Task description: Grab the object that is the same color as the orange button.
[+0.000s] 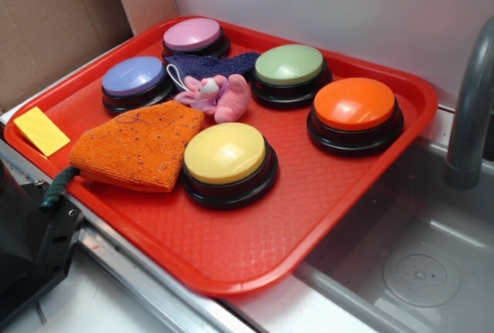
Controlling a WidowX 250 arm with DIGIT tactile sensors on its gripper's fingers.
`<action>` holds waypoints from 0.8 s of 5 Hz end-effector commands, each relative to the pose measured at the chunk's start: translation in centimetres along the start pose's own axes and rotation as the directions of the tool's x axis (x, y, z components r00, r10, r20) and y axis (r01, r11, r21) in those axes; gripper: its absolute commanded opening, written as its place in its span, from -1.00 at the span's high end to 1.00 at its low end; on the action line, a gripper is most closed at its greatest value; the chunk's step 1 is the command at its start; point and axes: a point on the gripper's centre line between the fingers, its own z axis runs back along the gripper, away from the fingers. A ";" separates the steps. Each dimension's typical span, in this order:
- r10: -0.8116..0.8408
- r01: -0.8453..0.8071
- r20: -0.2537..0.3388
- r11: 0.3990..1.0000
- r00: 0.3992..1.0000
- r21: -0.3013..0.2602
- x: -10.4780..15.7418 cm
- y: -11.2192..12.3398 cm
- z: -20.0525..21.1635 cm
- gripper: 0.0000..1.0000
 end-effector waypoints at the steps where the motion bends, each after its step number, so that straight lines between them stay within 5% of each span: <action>1: 0.000 0.000 0.000 1.000 1.000 0.000 0.0 0.0 0.0 -1.00; 4: 0.176 -0.176 0.010 0.984 0.984 -0.027 2.7 3.5 -8.6 -1.00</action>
